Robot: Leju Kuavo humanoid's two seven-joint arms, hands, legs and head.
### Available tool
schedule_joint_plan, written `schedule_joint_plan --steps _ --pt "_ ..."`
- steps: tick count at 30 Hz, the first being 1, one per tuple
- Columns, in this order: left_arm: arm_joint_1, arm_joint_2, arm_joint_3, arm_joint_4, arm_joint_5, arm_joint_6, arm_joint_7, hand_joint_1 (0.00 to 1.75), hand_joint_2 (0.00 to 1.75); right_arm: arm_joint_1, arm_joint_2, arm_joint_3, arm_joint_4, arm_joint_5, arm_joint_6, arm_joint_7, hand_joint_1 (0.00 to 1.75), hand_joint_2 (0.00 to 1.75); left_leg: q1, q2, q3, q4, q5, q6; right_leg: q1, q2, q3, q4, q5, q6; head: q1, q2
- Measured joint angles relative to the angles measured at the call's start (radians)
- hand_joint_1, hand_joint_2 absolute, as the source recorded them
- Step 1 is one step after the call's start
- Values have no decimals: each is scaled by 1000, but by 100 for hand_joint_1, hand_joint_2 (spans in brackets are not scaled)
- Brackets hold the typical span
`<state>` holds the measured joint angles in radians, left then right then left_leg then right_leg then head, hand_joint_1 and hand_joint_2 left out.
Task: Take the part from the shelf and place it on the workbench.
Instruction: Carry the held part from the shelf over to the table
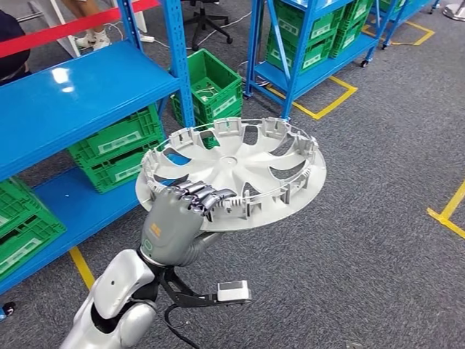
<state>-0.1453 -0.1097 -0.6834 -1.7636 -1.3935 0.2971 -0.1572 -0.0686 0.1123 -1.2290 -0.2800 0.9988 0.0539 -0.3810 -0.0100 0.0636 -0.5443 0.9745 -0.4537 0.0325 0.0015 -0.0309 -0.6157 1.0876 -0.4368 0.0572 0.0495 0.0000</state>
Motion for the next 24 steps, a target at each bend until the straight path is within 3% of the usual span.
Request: schedule_joint_plan --steps 1,2,4,6,7,8,10,11,12,13,15,17,19,20,22,24 --pt "-1 -1 0 0 0 0 0 141 175 -2 -2 1 0 1 0 0 0 175 -2 10 -1 1 2 -4 5 -14 43 -63 1 -7 -1 0" --pt "-1 -3 0 0 0 0 0 141 175 -3 -3 2 0 1 1 0 0 175 -3 19 -2 2 4 -8 10 -21 61 -93 -4 -12 -1 0" --pt "-2 -5 0 0 0 -1 0 141 175 -1 -4 2 0 2 1 0 0 175 -4 34 -3 2 8 -18 12 -8 61 -103 1 -21 -1 0" --pt "-4 -7 0 0 4 -4 0 141 175 1 -4 3 0 9 0 1 0 175 -2 11 -14 22 -13 -28 6 8 57 -111 11 -34 -2 0" --pt "-6 -8 0 2 7 -8 -1 141 175 0 -4 4 0 16 -1 3 0 175 0 -11 -30 60 -41 -33 2 16 55 -115 16 -40 -3 0" --pt "-10 -9 -2 5 12 -11 -2 141 175 -1 -5 7 0 24 -3 5 0 175 3 -35 -55 118 -76 -37 0 24 50 -116 19 -43 -4 0" --pt "-20 -12 -7 19 21 -16 -4 141 175 -3 -5 14 0 40 -10 9 0 175 7 -55 -112 254 -135 -44 -2 43 41 -115 25 -45 -4 0" --pt "-26 -15 -11 27 25 -17 -4 141 175 -2 -5 17 1 48 -13 11 0 175 8 -57 -127 291 -140 -47 -3 53 38 -115 28 -44 -4 0" --pt "-32 -17 -16 35 29 -18 -3 141 175 -2 -5 20 1 55 -15 11 0 175 10 -59 -125 294 -124 -50 -6 64 35 -113 30 -41 -4 0" --pt "-38 -19 -21 42 33 -19 -3 141 175 -1 -5 23 2 62 -16 10 0 175 13 -62 -104 256 -92 -54 -10 76 32 -110 32 -38 -4 0" --pt "-50 -23 -32 52 41 -21 -3 141 175 -2 -6 30 3 73 -16 4 0 175 24 -89 -37 127 -27 -64 -16 99 19 -97 33 -27 -6 0" --pt "-61 -27 -42 58 46 -22 -3 141 175 -5 -8 37 3 81 -16 -4 0 175 34 -120 -1 47 -12 -65 -16 121 0 -83 37 -12 -8 0" --pt "-67 -31 -52 64 50 -25 -3 141 175 -4 -9 40 3 81 -18 -8 0 175 34 -120 -5 39 -21 -51 -18 139 -15 -77 45 1 -7 0" --pt "-69 -33 -55 67 51 -26 -3 141 175 -2 -8 41 3 80 -20 -7 0 175 34 -111 -7 39 -21 -43 -18 135 -22 -74 44 6 -7 0" --pt "-70 -36 -59 73 52 -27 -3 141 175 -2 -5 41 4 78 -27 -4 0 175 34 -90 -10 38 -16 -27 -17 97 -49 -26 14 14 -1 0" --pt "-71 -38 -59 78 52 -28 -3 141 175 -8 0 41 5 78 -30 0 0 175 29 -68 -14 39 -13 -17 -15 52 -105 101 -50 19 4 0"
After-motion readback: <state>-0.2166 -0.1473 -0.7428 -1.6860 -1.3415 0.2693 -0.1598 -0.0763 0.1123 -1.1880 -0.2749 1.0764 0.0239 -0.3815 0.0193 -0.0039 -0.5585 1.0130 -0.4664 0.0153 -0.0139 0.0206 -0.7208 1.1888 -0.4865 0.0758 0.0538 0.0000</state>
